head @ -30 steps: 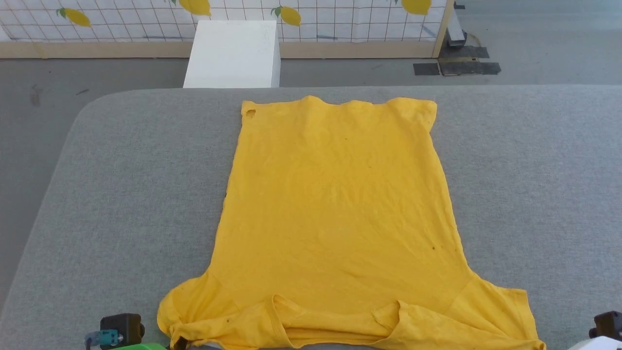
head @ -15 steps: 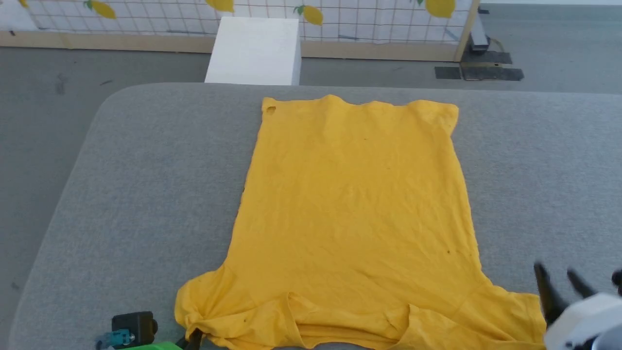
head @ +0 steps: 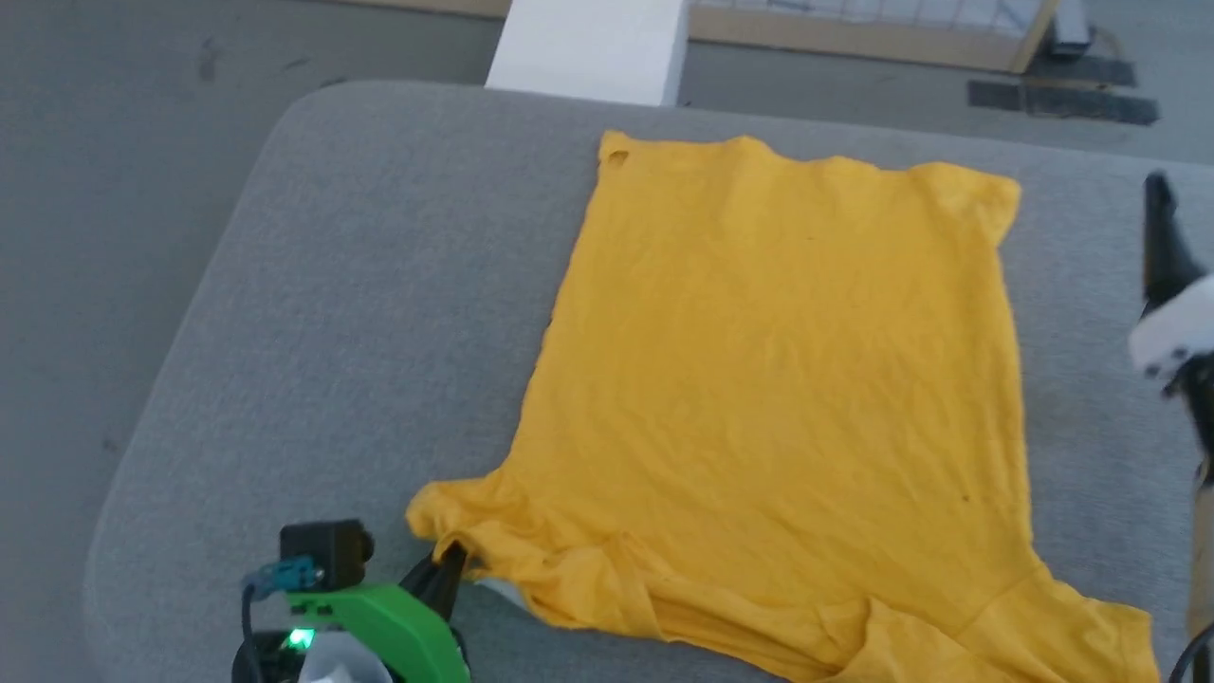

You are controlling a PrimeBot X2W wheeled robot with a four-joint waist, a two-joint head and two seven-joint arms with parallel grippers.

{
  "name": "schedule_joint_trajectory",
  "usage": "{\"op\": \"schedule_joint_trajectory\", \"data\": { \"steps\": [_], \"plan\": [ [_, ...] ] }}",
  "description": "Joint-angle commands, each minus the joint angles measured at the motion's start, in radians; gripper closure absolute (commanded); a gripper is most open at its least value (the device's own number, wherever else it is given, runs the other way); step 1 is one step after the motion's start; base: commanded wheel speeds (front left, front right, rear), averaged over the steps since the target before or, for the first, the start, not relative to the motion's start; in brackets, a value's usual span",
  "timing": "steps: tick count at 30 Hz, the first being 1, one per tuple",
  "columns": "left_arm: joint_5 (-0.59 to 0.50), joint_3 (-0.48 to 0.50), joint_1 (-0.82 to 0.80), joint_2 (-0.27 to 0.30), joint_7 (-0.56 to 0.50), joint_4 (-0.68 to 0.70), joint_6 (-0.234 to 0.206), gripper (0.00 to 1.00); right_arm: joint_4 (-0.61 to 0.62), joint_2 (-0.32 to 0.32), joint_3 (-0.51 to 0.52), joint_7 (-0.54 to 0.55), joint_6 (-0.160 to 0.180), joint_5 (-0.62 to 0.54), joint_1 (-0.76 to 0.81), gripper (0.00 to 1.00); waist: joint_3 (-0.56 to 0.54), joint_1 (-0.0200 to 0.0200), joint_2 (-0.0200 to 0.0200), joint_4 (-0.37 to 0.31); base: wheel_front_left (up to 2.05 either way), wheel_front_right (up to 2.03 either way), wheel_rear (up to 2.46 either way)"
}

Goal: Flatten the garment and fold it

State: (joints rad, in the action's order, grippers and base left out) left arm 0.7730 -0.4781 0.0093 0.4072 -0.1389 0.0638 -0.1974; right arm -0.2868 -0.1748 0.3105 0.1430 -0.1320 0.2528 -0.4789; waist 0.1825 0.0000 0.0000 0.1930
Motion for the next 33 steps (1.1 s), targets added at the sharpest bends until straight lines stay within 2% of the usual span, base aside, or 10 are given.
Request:
{"op": "schedule_joint_trajectory", "data": {
  "steps": [1, 7, 13, 22, 28, 29, 30, 31, 33],
  "plan": [
    [-0.012, -0.007, -0.029, -0.009, 0.005, -0.003, 0.011, 1.00, -0.046, -0.026, 0.006, 0.012, 0.001, -0.031, -0.056, 0.00, 0.085, 0.0000, 0.0000, 0.089, 0.00, 0.00, 0.00],
    [-0.026, -0.040, -0.082, -0.046, 0.021, -0.017, 0.040, 1.00, -0.209, -0.115, 0.054, 0.122, 0.001, -0.143, -0.242, 0.00, 0.167, 0.0000, 0.0000, 0.186, 0.00, 0.00, 0.00],
    [-0.033, -0.069, -0.113, -0.082, 0.040, -0.022, 0.064, 1.00, -0.290, -0.155, 0.171, 0.307, 0.001, -0.252, -0.364, 0.00, 0.242, 0.0000, 0.0000, 0.260, 0.00, 0.00, 0.00],
    [-0.031, -0.084, -0.136, -0.111, 0.067, -0.033, 0.085, 1.00, -0.236, -0.114, 0.301, 0.608, 0.001, -0.432, -0.432, 0.00, 0.315, 0.0000, 0.0000, 0.291, 0.00, 0.00, 0.00],
    [-0.023, -0.086, -0.141, -0.118, 0.078, -0.061, 0.097, 1.00, -0.147, -0.073, 0.308, 0.774, 0.001, -0.508, -0.407, 0.02, 0.322, 0.0000, 0.0000, 0.284, 0.00, 0.00, 0.00],
    [-0.022, -0.086, -0.141, -0.119, 0.079, -0.063, 0.098, 1.00, -0.135, -0.071, 0.304, 0.789, 0.001, -0.510, -0.401, 0.51, 0.322, 0.0000, 0.0000, 0.283, 0.00, 0.00, 0.00],
    [-0.022, -0.086, -0.142, -0.119, 0.080, -0.067, 0.098, 1.00, -0.117, -0.071, 0.296, 0.797, 0.001, -0.509, -0.393, 0.68, 0.320, 0.0000, 0.0000, 0.281, 0.00, 0.00, 0.00],
    [-0.022, -0.086, -0.143, -0.119, 0.081, -0.071, 0.097, 1.00, -0.101, -0.072, 0.288, 0.794, 0.001, -0.506, -0.384, 1.00, 0.318, 0.0000, 0.0000, 0.279, 0.00, 0.00, 0.00],
    [-0.023, -0.085, -0.141, -0.118, 0.082, -0.077, 0.094, 1.00, -0.070, -0.081, 0.263, 0.766, 0.001, -0.493, -0.352, 1.00, 0.308, 0.0000, 0.0000, 0.273, 0.00, 0.00, 0.00]
  ]
}}
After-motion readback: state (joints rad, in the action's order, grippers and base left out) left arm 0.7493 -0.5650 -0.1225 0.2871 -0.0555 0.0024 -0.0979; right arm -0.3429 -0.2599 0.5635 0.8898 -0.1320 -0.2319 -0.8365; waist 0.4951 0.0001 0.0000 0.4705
